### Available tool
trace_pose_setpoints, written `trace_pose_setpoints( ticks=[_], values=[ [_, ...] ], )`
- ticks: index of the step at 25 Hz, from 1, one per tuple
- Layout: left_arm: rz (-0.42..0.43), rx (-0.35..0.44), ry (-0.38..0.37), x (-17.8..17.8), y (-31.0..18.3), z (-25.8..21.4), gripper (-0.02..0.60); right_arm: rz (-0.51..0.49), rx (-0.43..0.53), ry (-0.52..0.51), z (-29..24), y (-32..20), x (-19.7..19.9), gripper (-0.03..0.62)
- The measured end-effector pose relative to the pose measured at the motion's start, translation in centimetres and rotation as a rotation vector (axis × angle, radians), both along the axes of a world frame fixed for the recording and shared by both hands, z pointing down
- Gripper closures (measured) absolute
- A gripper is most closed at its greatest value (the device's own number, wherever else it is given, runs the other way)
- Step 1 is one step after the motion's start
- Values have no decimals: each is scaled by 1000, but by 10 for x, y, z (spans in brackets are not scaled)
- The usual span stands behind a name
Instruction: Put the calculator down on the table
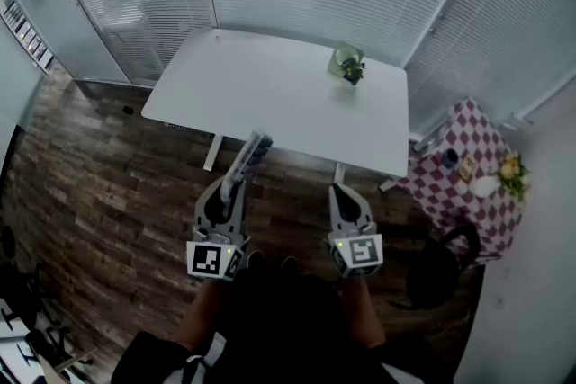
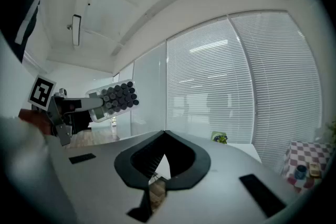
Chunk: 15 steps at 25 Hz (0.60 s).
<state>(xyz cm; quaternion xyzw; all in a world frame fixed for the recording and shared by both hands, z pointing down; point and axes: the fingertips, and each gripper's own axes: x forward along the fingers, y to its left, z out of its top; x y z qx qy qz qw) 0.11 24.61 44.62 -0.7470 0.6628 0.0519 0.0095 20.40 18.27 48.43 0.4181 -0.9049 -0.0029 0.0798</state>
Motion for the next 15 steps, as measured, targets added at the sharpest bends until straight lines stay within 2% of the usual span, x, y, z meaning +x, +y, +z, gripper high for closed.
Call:
trace_pose_setpoints(
  ticks=[5, 12, 15],
  values=[
    [-1, 5, 7, -1, 0, -3, 482, -27, -10, -43, 2, 5, -7, 589],
    [8, -12, 18, -1, -3, 5, 482, -11, 8, -4, 4, 0, -2, 589],
    [2, -14, 19, -2, -5, 6, 482, 20, 1, -57, 2, -6, 6, 589]
  ],
)
